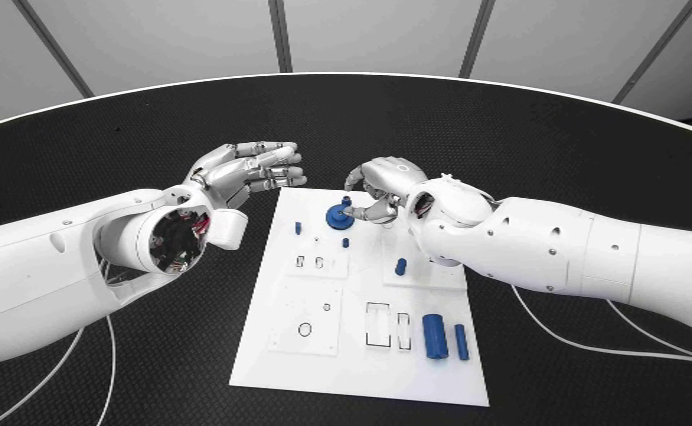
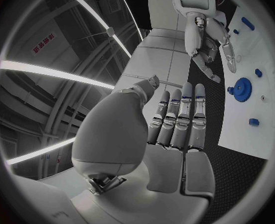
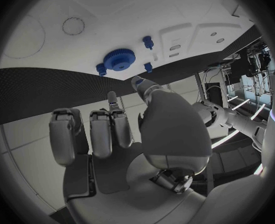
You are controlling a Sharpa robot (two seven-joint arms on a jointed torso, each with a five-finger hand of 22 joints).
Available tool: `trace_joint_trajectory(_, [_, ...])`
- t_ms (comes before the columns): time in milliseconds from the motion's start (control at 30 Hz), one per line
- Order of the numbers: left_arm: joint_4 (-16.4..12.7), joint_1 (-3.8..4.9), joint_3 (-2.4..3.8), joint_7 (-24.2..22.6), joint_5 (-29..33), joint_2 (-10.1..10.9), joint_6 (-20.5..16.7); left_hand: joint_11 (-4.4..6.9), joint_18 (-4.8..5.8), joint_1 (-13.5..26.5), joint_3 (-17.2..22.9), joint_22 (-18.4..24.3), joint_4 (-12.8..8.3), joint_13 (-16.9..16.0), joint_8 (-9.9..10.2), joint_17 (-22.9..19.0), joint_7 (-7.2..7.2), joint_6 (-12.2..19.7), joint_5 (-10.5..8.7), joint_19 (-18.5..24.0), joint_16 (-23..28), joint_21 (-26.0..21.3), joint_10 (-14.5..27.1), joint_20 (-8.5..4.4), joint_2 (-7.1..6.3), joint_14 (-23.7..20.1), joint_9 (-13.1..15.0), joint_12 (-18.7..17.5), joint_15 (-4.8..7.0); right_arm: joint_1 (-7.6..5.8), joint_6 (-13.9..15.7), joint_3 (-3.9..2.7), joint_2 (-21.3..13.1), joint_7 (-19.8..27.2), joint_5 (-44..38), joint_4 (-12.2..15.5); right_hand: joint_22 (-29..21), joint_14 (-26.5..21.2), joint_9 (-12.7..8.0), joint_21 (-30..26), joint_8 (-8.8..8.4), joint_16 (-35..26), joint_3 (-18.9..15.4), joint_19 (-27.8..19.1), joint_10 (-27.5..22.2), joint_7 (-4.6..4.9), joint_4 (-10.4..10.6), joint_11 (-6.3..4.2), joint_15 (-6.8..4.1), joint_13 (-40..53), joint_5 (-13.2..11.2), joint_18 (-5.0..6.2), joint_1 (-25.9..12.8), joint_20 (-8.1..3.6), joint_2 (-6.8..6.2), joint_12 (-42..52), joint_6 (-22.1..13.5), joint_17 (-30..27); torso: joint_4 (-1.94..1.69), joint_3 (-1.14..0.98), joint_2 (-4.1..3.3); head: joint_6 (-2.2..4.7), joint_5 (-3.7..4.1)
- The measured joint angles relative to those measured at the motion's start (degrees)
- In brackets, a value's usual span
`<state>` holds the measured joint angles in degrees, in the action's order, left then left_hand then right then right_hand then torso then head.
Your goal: Assemble the parts on the task board
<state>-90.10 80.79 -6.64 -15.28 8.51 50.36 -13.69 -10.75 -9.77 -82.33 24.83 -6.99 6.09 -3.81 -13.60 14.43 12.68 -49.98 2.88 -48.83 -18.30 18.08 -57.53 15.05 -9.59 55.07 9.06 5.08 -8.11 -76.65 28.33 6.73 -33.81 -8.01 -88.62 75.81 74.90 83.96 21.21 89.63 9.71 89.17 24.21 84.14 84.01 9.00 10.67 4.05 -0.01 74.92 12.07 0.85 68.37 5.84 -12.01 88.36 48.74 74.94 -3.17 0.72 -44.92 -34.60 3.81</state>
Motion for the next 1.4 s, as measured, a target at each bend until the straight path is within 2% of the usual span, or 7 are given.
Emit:
trace_joint_trajectory(133, [0.60, -0.01, -0.01, 0.00, 0.00, -0.19, 0.18, 0.00, 0.01, 0.00, 0.00, 0.00, 0.00, 0.00, 0.00, 0.00, 0.00, 0.00, 0.00, 0.00, 0.00, 0.00, 0.00, 0.00, 0.00, 0.00, 0.00, 0.00, 0.00, -0.02, 3.21, 0.03, -4.66, 4.40, 5.76, 3.80, 0.00, 0.01, 0.04, 0.00, 0.30, -0.14, 0.17, 0.00, 0.00, -0.14, -0.52, 0.00, -0.01, 0.00, -0.55, 0.00, 0.33, 0.00, 0.33, -1.12, 1.20, 0.00, 0.32, -0.10, 0.31, 0.03, 0.16])
trace_joint_trajectory(300, [1.45, -0.03, -0.02, 0.02, 0.00, -0.57, 0.71, 0.00, 0.01, 0.00, 0.00, 0.00, 0.00, 0.00, 0.00, -0.01, 0.00, 0.00, 0.00, 0.00, 0.00, 0.00, 0.00, 0.00, 0.00, 0.00, 0.00, 0.00, 0.00, -0.02, 3.27, 0.11, -11.58, 9.86, 14.89, 7.26, 0.00, 0.01, 0.11, -0.78, 0.46, -0.78, 0.56, -0.22, 0.00, -0.40, -1.83, 0.00, -0.44, 0.00, -0.56, 0.00, 1.78, -0.21, -0.10, -2.71, 1.64, -0.01, 0.71, -0.35, 0.73, 0.21, 0.53])
trace_joint_trajectory(400, [1.83, -0.04, -0.02, 0.04, 0.00, -0.78, 1.01, 0.00, 0.01, 0.00, 0.04, 0.01, -0.04, 0.00, 0.00, 0.00, 0.00, 0.00, 0.00, 0.00, 0.00, 0.00, 0.00, 0.00, 0.00, 0.00, 0.00, 0.00, 0.00, 0.11, 3.69, 0.16, -14.69, 11.75, 18.67, 7.97, 0.00, 0.01, 0.11, -0.78, 0.46, -0.78, 0.44, -0.22, 0.00, -0.40, -1.94, 0.00, -0.44, -0.01, -0.56, 0.00, 1.99, -0.22, -0.31, -2.71, 1.64, -0.01, 0.90, -0.51, 0.90, 0.31, 0.86])
trace_joint_trajectory(600, [2.49, -0.09, -0.03, 0.07, 0.00, -1.08, 1.44, 0.00, 0.01, 0.00, 0.16, 0.04, -0.16, 0.00, 0.00, 0.04, 0.00, 0.00, 0.00, 0.00, 0.00, 0.00, 0.00, 0.00, 0.00, 0.00, 0.01, 0.00, 0.00, 2.47, 5.20, 0.23, -21.54, 15.01, 24.30, 9.02, 0.00, 0.01, -0.01, -0.78, 0.46, -0.78, 0.40, -0.21, 0.00, -0.40, -2.31, 0.00, -0.44, -0.01, -0.56, 0.00, 2.44, -0.21, -0.76, -2.71, 1.64, -0.01, 1.35, -1.02, 1.38, 0.46, 1.75])
trace_joint_trajectory(700, [2.76, -0.13, -0.04, 0.07, 0.00, -1.12, 1.54, 0.00, 0.01, 0.00, 0.16, 0.04, -0.16, 0.00, 0.00, 0.04, 0.00, 0.00, 0.00, 0.00, 0.00, 0.00, 0.00, 0.00, 0.00, 0.00, 0.01, 0.00, 0.00, 3.51, 5.29, 0.24, -23.40, 15.78, 24.97, 8.68, 0.00, 0.01, -0.06, -0.78, 0.34, -0.78, 0.25, -0.21, 0.00, -0.40, -2.46, 0.00, -0.44, -0.01, -0.56, 0.00, 2.44, -0.21, -0.76, -2.71, 1.64, -0.01, 1.49, -1.21, 1.52, 0.30, 1.91])
trace_joint_trajectory(933, [3.11, -0.16, -0.04, 0.07, -0.01, -1.14, 1.65, 0.00, 0.01, 0.00, 0.33, 0.04, 0.00, 0.00, 0.00, 0.04, 0.00, 0.00, 0.00, 0.00, 0.00, 0.00, 0.00, 0.00, 0.00, 0.00, 0.01, 0.00, 0.00, 5.16, 4.58, 0.25, -24.07, 16.54, 25.45, 6.78, 0.00, 0.00, -0.22, -0.78, 0.00, -0.78, 0.23, -0.21, 0.00, -0.40, -2.79, 0.00, -0.44, -0.01, -0.35, 0.00, 2.76, -0.21, -1.08, -2.71, 1.63, -0.01, 1.68, -1.48, 1.66, -0.07, 2.00])
trace_joint_trajectory(1400, [2.94, -0.17, -0.04, 0.09, -0.01, -0.90, 1.67, 0.00, 0.01, -0.01, 0.33, 0.03, 0.00, 0.00, 0.00, 0.03, 0.00, 0.00, 0.00, 0.00, 0.00, 0.00, 0.00, 0.00, 0.00, 0.00, 0.01, 0.00, 0.00, 7.41, 2.97, 0.24, -19.69, 14.55, 25.57, 0.98, 0.00, 0.00, -0.50, -0.78, -0.76, -0.78, -0.08, -0.21, 0.00, -0.09, -3.41, -0.01, -0.43, -0.02, -0.32, 0.00, 3.43, -0.21, -1.29, -2.71, 0.47, -0.02, 1.55, -1.53, 1.38, -0.53, 1.79])
